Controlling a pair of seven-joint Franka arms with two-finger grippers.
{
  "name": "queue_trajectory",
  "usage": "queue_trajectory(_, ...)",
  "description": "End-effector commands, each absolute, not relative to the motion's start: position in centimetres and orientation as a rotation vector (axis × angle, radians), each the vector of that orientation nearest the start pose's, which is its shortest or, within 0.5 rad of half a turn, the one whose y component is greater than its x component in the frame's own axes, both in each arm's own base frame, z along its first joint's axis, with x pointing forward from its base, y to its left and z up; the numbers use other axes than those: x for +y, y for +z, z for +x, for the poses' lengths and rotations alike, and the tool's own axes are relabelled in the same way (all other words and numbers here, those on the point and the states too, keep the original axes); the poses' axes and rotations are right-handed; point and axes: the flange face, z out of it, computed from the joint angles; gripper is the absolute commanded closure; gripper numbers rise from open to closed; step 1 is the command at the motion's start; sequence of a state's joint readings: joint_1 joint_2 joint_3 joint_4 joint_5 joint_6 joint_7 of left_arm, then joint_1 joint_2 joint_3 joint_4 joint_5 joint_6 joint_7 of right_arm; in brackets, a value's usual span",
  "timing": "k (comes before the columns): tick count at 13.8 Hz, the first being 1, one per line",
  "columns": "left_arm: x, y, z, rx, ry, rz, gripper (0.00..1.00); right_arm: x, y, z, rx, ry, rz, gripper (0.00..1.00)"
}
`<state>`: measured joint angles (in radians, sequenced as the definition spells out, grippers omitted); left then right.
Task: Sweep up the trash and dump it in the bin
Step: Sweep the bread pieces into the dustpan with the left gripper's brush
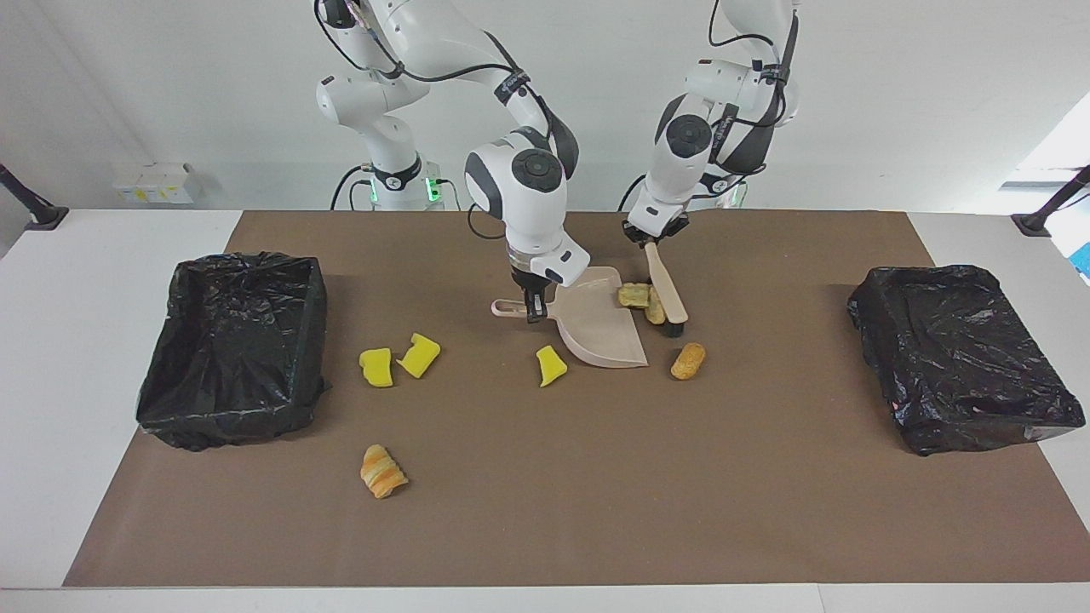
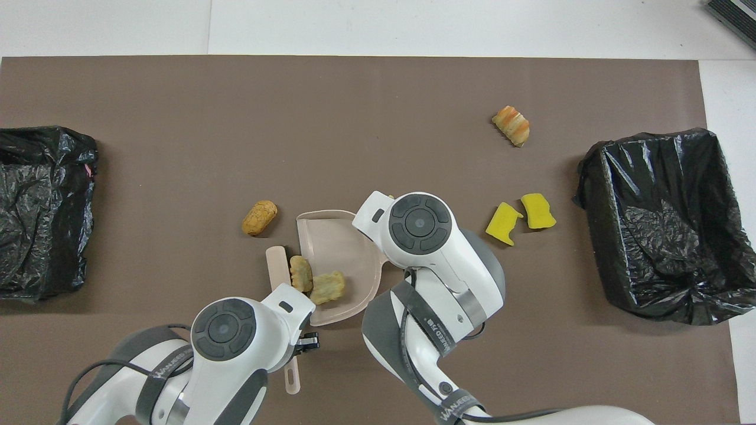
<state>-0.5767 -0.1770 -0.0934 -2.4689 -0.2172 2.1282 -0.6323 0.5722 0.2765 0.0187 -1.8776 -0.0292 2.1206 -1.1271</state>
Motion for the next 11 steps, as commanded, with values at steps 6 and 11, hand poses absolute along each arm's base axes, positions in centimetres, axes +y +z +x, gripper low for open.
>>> queue_trajectory(6, -31.0, 40.7, 38.4, -0.134, 0.464, -3.167, 1.0, 33.9, 35.7, 50.6, 2.364, -0.093, 2.04, 1.0)
queue_trajectory(11, -22.7, 40.8, 44.5, 0.217, 0.3, -3.05, 1.0, 33.6, 36.2, 50.3, 2.242, -0.142, 2.171, 1.0)
